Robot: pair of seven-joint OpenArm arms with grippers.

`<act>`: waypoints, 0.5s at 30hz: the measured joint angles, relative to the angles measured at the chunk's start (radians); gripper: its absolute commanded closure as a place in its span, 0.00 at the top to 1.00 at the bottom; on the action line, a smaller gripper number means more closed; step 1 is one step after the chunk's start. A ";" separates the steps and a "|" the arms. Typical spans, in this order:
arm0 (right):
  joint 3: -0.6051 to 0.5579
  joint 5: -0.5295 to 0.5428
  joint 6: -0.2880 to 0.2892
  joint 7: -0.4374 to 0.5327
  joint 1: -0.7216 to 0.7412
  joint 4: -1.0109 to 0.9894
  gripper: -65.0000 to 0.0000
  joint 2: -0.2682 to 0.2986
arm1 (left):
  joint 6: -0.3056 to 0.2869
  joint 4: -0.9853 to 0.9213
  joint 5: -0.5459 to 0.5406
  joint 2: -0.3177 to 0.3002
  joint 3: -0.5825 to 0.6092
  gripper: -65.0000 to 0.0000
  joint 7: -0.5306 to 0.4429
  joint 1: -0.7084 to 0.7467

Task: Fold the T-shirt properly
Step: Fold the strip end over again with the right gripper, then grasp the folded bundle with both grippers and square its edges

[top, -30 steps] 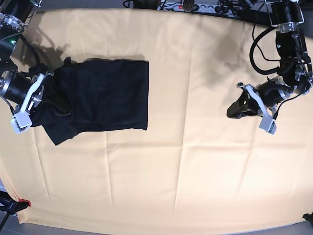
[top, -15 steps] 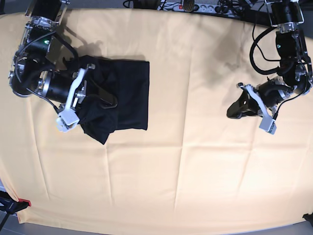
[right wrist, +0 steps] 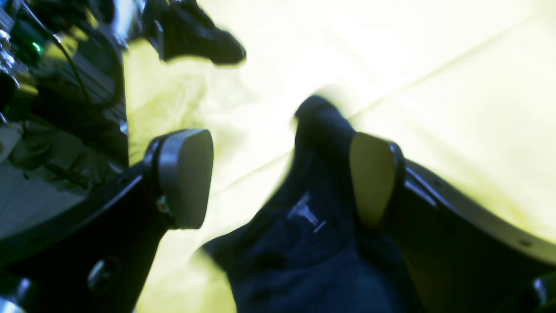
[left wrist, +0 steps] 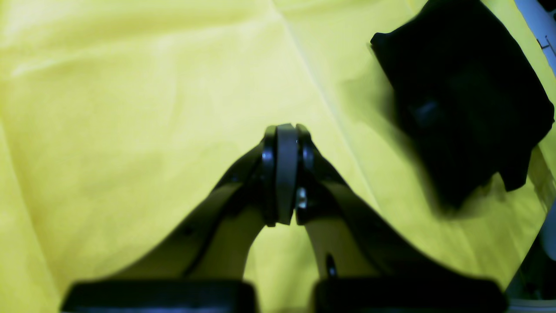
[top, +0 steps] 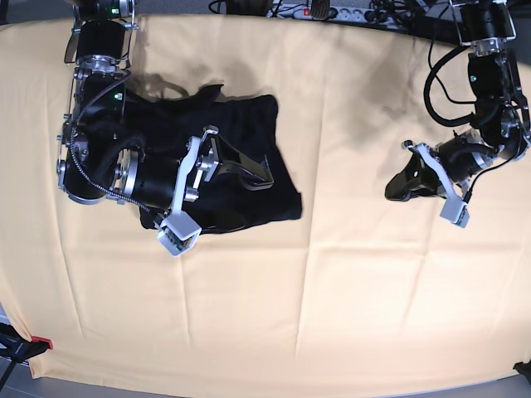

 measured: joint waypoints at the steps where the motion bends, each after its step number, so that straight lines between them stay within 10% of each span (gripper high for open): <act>1: 0.000 0.005 0.000 -0.016 0.010 0.000 0.78 0.002 | 0.000 0.000 0.000 0.000 0.000 0.00 0.000 0.000; 6: 0.000 -0.006 0.000 -0.022 0.024 0.000 0.74 0.019 | -0.003 0.000 -0.019 0.000 0.000 0.00 0.007 0.000; 8: -0.001 -0.054 0.000 -0.023 0.024 0.000 0.56 0.040 | -0.064 0.000 -0.105 0.000 0.000 0.00 0.040 0.000; 11: -0.001 -0.104 0.000 -0.013 0.023 0.000 0.00 0.079 | -0.148 0.000 -0.340 -0.001 0.010 0.00 0.176 0.000; 15: -0.001 -0.320 0.004 0.141 0.022 -0.002 0.00 0.099 | -0.150 0.002 -0.464 -0.001 0.099 0.00 0.289 -0.003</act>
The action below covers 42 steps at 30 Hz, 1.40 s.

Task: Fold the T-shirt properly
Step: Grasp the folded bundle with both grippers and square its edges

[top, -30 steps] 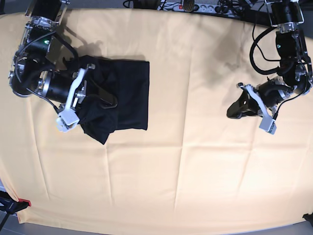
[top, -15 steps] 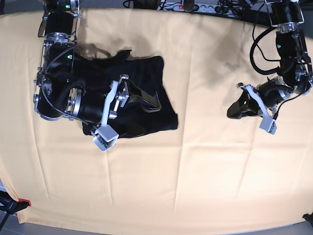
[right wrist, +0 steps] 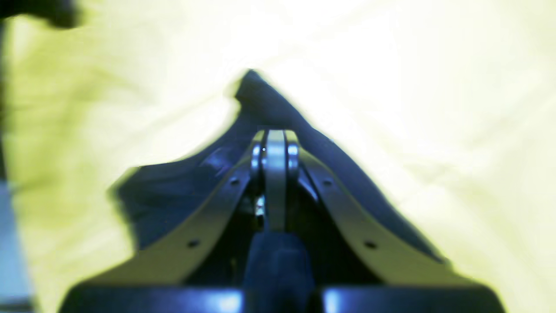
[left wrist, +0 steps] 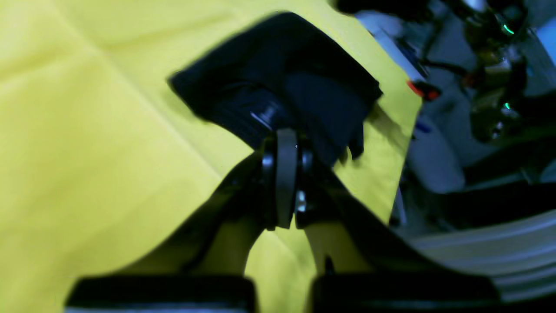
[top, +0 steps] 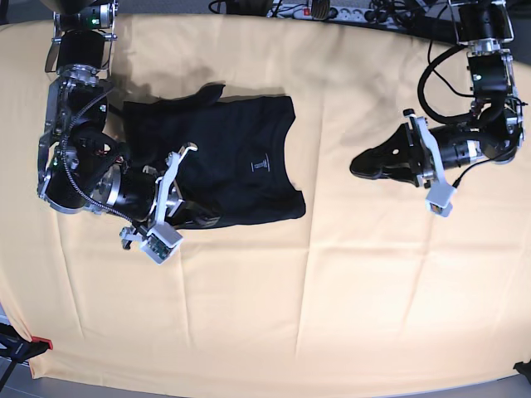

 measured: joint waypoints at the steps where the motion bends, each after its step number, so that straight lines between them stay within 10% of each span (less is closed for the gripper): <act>1: 0.000 -0.048 0.001 0.066 0.001 -0.010 0.00 0.002 | 0.000 0.002 0.003 -0.003 0.040 0.00 0.000 0.001; 6: -0.002 -0.133 0.000 0.135 0.043 -0.136 0.00 0.014 | 0.000 0.079 0.006 -0.001 0.280 0.00 -0.035 -0.011; 19: -0.139 -0.220 -0.004 0.190 0.268 -0.620 0.00 0.105 | 0.018 0.115 0.696 0.092 0.731 0.00 -0.300 -0.064; 26: -0.218 -0.284 -0.003 0.244 0.266 -0.689 0.00 0.122 | 0.045 0.081 0.897 0.090 0.758 0.00 -0.433 -0.076; 42: -0.217 -0.041 -0.006 0.082 0.109 -0.491 0.00 0.319 | 0.042 -0.293 0.993 0.101 0.760 0.00 -0.773 -0.291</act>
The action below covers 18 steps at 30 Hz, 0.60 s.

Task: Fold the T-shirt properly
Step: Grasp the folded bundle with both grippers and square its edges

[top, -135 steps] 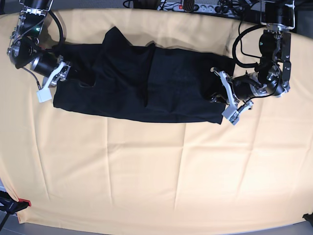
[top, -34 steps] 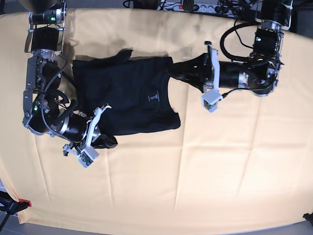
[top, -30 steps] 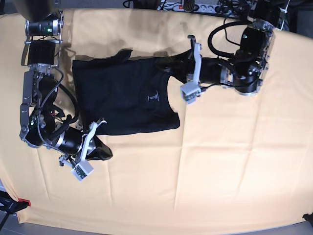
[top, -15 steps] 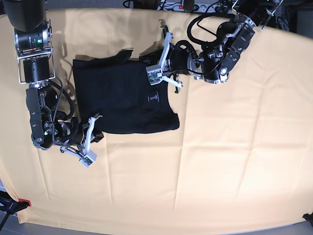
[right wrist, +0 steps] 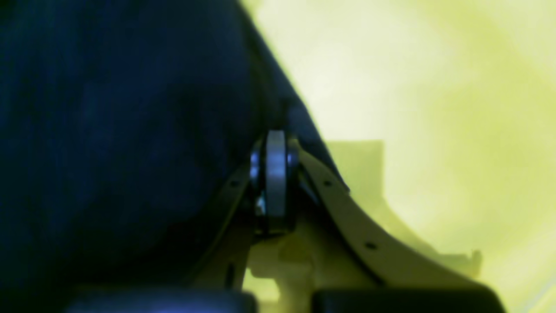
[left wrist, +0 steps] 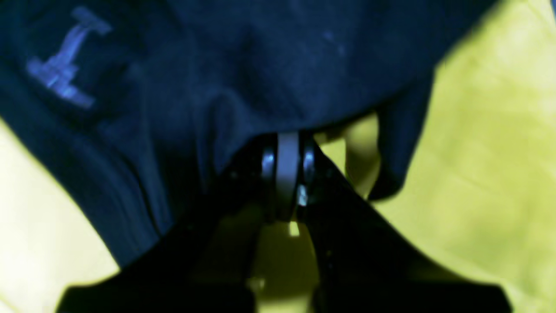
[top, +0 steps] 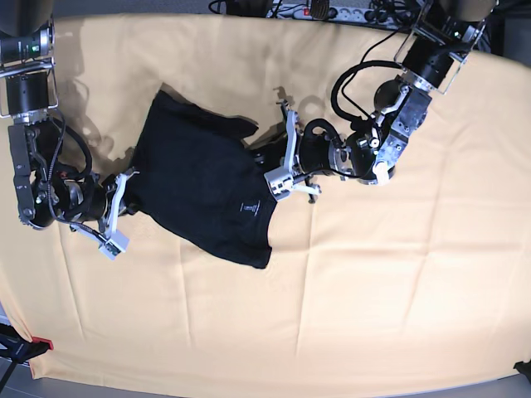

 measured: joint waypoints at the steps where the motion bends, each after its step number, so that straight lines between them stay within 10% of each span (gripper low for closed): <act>1: 0.002 -0.003 0.001 0.002 -0.026 0.029 0.00 0.006 | -0.001 -0.027 0.017 0.002 0.000 0.00 -0.029 -0.015; 11: 0.090 -0.003 -0.123 0.007 -0.323 0.322 0.00 0.010 | 0.012 -0.278 0.256 0.001 -0.001 0.00 -0.467 -0.130; 18: 0.132 -0.119 -0.160 0.002 -0.508 0.534 0.00 -0.087 | 0.024 -0.371 0.309 0.059 -0.001 0.00 -0.495 -0.214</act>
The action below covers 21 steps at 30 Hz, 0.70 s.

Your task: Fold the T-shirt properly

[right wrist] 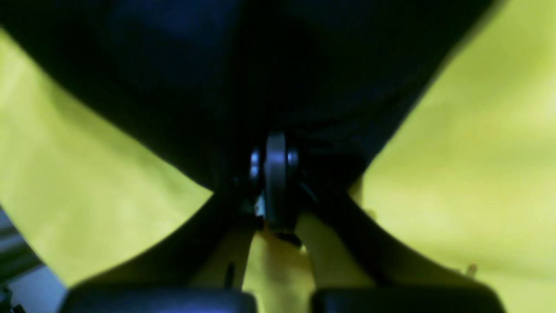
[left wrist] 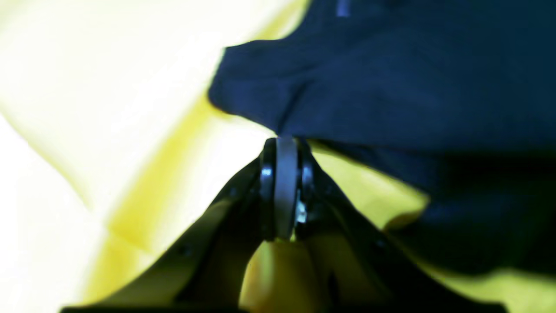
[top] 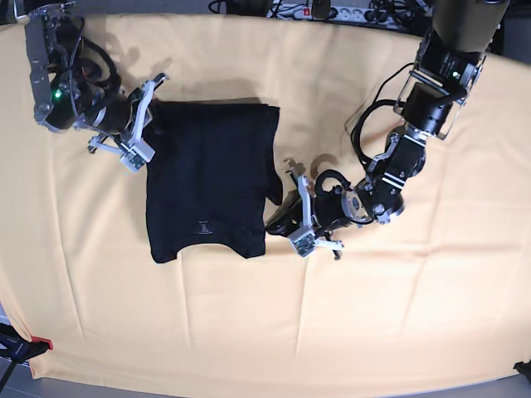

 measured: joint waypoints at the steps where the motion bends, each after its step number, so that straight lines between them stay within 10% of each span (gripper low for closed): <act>1: -0.001 -0.050 -0.028 0.013 -0.017 0.018 0.00 -0.021 | 0.002 0.000 0.000 0.009 0.000 0.00 0.011 -0.006; 6: 0.019 -0.264 -0.214 0.052 -0.066 0.070 0.00 -0.038 | -0.063 0.001 -0.069 -0.027 -0.003 0.00 0.112 -0.060; 13: 0.162 -0.235 -0.282 0.079 -0.087 0.211 0.00 -0.038 | -0.063 0.082 -0.632 -0.119 -0.095 0.00 0.585 -0.072; 21: 0.367 0.229 0.007 0.076 -0.087 0.342 0.00 -0.078 | -0.067 0.121 -1.327 -0.138 -0.381 0.00 1.199 -0.039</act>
